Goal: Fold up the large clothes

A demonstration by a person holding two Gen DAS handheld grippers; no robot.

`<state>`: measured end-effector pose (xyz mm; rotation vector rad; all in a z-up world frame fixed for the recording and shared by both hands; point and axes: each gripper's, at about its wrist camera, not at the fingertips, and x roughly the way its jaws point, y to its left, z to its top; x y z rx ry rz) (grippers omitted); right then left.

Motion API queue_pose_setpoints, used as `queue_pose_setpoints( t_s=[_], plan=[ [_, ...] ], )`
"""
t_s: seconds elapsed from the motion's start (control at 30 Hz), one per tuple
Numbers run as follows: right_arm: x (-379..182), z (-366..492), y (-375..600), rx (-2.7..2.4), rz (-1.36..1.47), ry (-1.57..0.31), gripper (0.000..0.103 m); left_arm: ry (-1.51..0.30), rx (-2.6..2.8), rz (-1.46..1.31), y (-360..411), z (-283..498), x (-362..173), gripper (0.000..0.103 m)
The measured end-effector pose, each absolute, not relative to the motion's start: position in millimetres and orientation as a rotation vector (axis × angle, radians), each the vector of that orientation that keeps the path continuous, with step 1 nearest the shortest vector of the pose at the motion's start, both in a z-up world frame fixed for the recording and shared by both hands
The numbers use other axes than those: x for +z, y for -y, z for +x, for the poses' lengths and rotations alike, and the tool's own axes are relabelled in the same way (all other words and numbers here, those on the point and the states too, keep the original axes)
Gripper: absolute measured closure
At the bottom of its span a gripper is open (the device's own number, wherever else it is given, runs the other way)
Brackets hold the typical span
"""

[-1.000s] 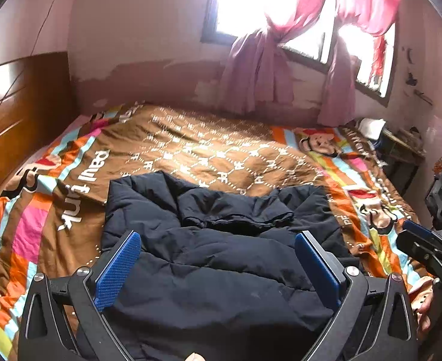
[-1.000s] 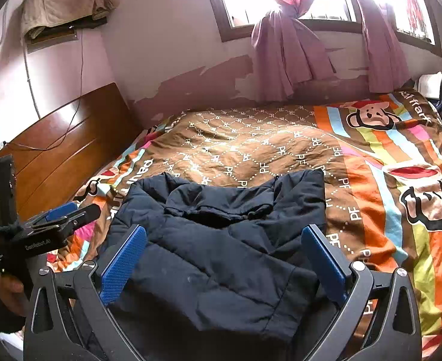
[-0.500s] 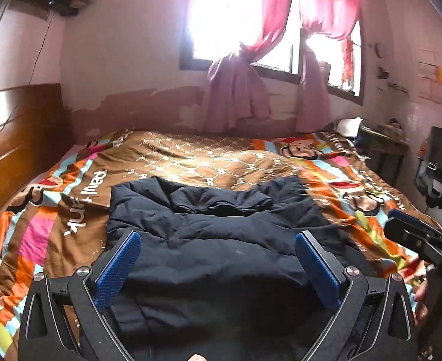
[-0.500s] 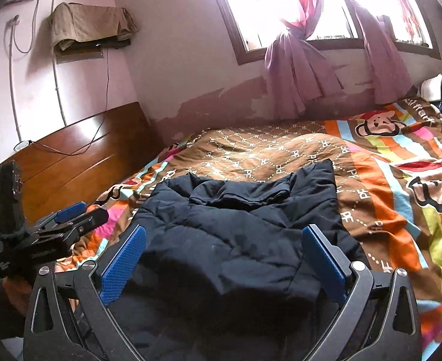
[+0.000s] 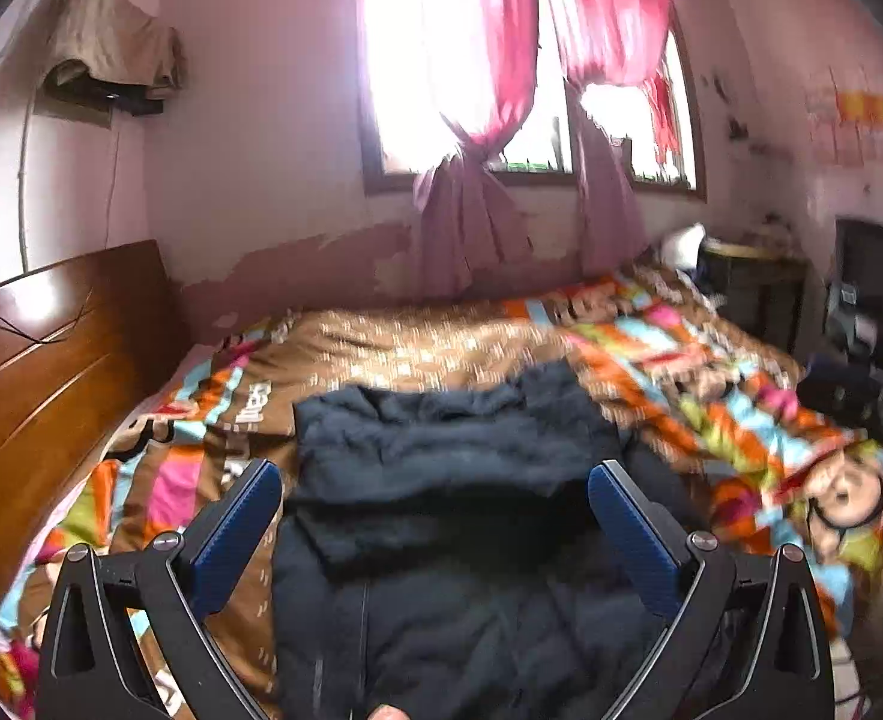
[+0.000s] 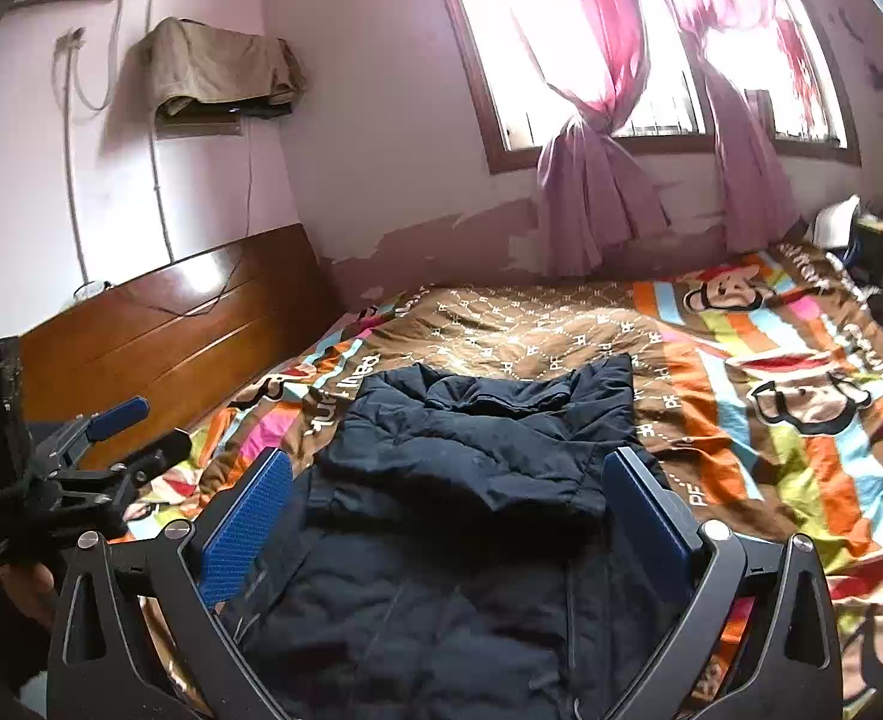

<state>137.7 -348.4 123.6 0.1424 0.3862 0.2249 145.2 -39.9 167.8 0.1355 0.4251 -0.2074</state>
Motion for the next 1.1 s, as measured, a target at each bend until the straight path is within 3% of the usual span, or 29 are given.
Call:
queue_pose_setpoints(
  t_s=[0.5, 1.1],
  plan=[
    [18.1, 50.8, 337.8, 0.261, 0.059, -0.592, 0.002, -0.635, -0.171, 0.129, -3.3, 67.7, 53.5, 0.000],
    [-55.7, 69.5, 353.8, 0.134, -0.051, -0.849, 0.002, -0.887, -0.161, 0.229, -8.3, 64.5, -33.7, 0.000]
  ],
)
